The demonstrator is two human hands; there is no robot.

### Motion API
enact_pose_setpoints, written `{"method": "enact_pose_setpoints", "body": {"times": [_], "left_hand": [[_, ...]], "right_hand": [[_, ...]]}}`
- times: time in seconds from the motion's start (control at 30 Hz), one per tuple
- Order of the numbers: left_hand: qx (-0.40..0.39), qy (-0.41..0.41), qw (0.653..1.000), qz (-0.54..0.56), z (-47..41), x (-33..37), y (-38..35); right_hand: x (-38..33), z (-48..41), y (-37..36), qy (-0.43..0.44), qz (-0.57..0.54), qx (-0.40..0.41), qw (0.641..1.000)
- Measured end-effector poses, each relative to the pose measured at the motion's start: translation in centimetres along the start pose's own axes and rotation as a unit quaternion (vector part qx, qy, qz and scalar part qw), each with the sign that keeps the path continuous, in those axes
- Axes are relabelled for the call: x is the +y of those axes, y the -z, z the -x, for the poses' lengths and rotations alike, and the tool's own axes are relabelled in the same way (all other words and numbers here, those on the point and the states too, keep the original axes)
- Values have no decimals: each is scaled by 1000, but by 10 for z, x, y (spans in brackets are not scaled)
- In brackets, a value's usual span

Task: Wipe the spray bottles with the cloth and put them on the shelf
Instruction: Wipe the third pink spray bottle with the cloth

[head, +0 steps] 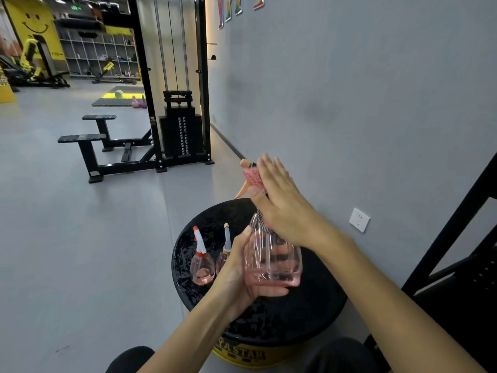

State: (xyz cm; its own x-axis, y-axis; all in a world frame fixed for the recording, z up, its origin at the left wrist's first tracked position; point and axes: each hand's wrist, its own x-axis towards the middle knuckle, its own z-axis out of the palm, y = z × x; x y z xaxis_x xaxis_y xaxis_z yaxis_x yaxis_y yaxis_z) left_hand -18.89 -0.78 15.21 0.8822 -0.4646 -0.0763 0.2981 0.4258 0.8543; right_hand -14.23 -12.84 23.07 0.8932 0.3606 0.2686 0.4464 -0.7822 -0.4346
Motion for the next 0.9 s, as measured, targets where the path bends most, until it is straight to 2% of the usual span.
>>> {"method": "enact_pose_setpoints", "body": {"times": [0.13, 0.47, 0.7, 0.9], "left_hand": [[-21, -5, 1000, 7, -1, -1, -3], [15, -10, 1000, 19, 1, 1, 3], [-18, -2, 999, 34, 3, -3, -2], [-12, 0, 998, 56, 4, -3, 1]], "right_hand": [[5, -14, 14, -36, -15, 16, 999], [-3, 15, -9, 33, 3, -6, 999], [10, -6, 16, -31, -17, 8, 999], [3, 17, 4, 11, -30, -4, 999]]}}
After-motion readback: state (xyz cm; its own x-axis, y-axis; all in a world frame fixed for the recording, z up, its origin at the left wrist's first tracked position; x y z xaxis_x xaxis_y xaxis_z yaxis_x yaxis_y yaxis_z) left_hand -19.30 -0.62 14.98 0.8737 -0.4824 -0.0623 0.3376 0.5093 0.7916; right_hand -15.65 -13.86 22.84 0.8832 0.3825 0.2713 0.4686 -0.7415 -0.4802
